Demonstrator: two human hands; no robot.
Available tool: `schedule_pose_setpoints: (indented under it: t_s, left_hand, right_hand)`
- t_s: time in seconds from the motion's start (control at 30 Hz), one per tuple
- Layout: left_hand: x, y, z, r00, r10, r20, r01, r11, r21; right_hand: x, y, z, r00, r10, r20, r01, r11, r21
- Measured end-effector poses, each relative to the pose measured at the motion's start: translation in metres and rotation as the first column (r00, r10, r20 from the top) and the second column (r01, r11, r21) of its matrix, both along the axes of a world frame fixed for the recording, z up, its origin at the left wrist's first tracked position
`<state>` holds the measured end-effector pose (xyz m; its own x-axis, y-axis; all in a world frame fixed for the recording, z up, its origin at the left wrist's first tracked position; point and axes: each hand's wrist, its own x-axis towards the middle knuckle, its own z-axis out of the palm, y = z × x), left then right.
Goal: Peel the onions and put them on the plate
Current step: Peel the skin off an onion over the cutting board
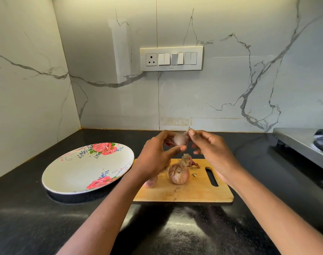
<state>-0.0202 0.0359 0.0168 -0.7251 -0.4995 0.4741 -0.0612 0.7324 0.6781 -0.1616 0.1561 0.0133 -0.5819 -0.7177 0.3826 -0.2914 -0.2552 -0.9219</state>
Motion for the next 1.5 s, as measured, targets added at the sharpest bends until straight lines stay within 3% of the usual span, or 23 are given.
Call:
schedule_pose_setpoints:
  t_s: [0.27, 0.47, 0.6, 0.7, 0.83, 0.93, 1.0, 1.17, 1.33, 1.5]
  left_hand:
    - [0.001, -0.002, -0.002, 1.000, 0.026, -0.001, -0.026, 0.999, -0.035]
    - [0.001, -0.003, -0.001, 0.999, 0.020, -0.050, -0.019, 1.000, 0.016]
    - [0.003, -0.005, -0.001, 0.997, 0.011, -0.075, -0.007, 0.998, 0.055]
    - [0.004, -0.004, 0.000, 0.997, 0.016, -0.069, -0.013, 0.999, 0.045]
    - [0.004, -0.006, -0.001, 0.998, 0.029, -0.061, -0.028, 0.999, 0.017]
    - [0.003, -0.006, -0.001, 0.998, 0.033, -0.056, -0.033, 0.999, 0.000]
    - [0.003, -0.006, -0.001, 0.998, 0.026, -0.048, -0.026, 1.000, -0.010]
    - [0.005, -0.005, -0.001, 0.999, 0.002, -0.034, -0.002, 1.000, -0.015]
    - [0.006, -0.006, 0.002, 0.991, -0.003, -0.134, 0.011, 0.998, 0.057]
    - [0.005, -0.006, -0.001, 0.990, 0.028, -0.141, -0.022, 0.999, 0.045]
  right_hand:
    - [-0.002, 0.001, 0.000, 0.997, 0.005, 0.076, -0.004, 1.000, -0.009]
    - [-0.007, 0.000, -0.003, 0.982, -0.099, -0.163, 0.117, 0.987, 0.108]
    - [-0.010, 0.004, -0.010, 0.812, -0.092, -0.576, 0.298, 0.914, 0.275]
    - [-0.010, 0.005, -0.014, 0.748, -0.033, -0.662, 0.338, 0.879, 0.337]
    - [-0.012, 0.007, -0.006, 0.806, -0.087, -0.586, 0.299, 0.913, 0.276]
    - [-0.010, 0.012, 0.009, 0.970, 0.018, -0.241, 0.031, 0.980, 0.198]
    - [-0.008, 0.013, 0.013, 0.990, 0.119, -0.072, -0.109, 0.986, 0.128]
    - [-0.010, 0.009, 0.006, 0.998, 0.059, 0.007, -0.060, 0.997, 0.047]
    - [-0.019, 0.011, 0.006, 0.993, 0.036, 0.115, -0.037, 0.999, 0.007]
    - [-0.019, 0.011, 0.005, 0.990, 0.038, 0.139, -0.040, 0.999, 0.010]
